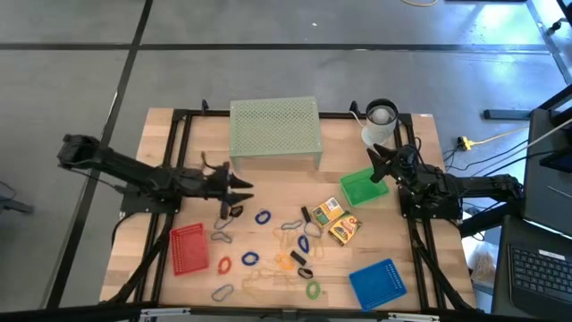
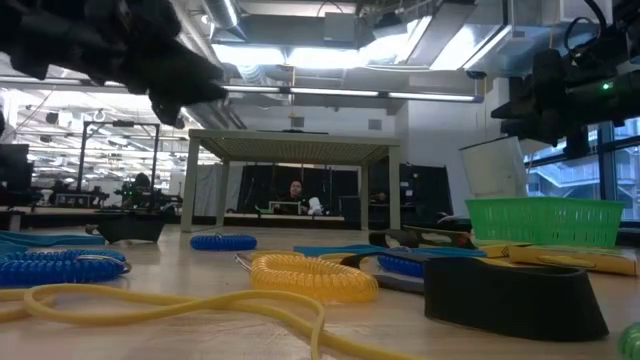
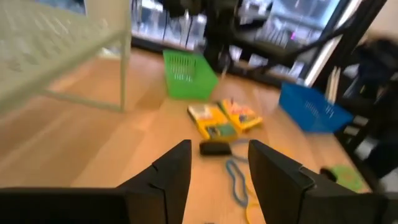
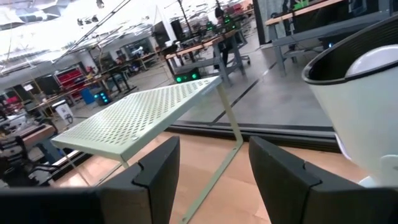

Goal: Pick & Place Office Desk Supplies
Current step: Put the black rubber band into the red bin

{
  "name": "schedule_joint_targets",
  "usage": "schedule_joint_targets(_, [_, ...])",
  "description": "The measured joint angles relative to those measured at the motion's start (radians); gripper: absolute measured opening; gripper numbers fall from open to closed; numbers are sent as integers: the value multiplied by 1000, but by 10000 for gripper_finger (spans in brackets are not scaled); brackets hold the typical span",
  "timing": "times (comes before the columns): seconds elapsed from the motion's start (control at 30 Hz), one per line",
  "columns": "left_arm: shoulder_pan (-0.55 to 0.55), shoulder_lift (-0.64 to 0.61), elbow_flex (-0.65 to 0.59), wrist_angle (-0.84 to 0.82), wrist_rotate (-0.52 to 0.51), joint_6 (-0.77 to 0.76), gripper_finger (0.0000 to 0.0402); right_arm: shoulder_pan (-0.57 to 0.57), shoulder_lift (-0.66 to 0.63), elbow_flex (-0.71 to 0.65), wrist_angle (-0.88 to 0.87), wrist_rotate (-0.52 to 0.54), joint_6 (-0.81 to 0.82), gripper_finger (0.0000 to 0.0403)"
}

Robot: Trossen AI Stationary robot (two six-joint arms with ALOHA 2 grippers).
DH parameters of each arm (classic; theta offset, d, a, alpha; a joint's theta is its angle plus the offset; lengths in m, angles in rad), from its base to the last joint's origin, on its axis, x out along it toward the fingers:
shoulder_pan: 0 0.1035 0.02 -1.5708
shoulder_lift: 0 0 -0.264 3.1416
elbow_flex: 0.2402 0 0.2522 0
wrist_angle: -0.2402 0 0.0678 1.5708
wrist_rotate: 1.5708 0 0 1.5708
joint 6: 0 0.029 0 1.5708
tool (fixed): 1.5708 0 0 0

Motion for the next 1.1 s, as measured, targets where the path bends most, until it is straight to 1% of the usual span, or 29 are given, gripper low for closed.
schedule_joint_targets(0.1, [-37, 122, 54, -12, -5, -1, 155, 0, 0, 0, 0, 0, -3, 194])
schedule_joint_targets(0.17, [-59, 187, 92, -54, 8, 7, 156, 0, 0, 0, 0, -1, -3, 194])
schedule_joint_targets(0.27, [-87, 258, 158, -194, 10, 14, 154, 0, 0, 0, 0, -1, -3, 194])
schedule_joint_targets(0.37, [-98, 296, 234, -407, -3, 2, 150, 0, 0, 0, 0, -1, -4, 194])
schedule_joint_targets(0.53, [-97, 322, 355, -819, -70, -205, 144, 0, 0, 0, 0, -1, -12, 194])
schedule_joint_targets(0.63, [-97, 326, 403, -997, -106, -308, 143, 0, 0, 0, 0, -1, -62, 194])
schedule_joint_targets(0.77, [-97, 326, 421, -1114, -173, -380, 143, 0, 0, 0, 0, -1, -136, 194])
schedule_joint_targets(0.83, [-97, 326, 421, -1163, -199, -449, 144, 0, 0, 0, 0, -4, -160, 194])
schedule_joint_targets(0.9, [-97, 327, 421, -1211, -205, -534, 148, 0, 0, 0, 0, -7, -161, 194])
schedule_joint_targets(1.1, [-97, 330, 421, -1380, -204, -723, 169, 0, 0, 0, 0, -12, -158, 194])
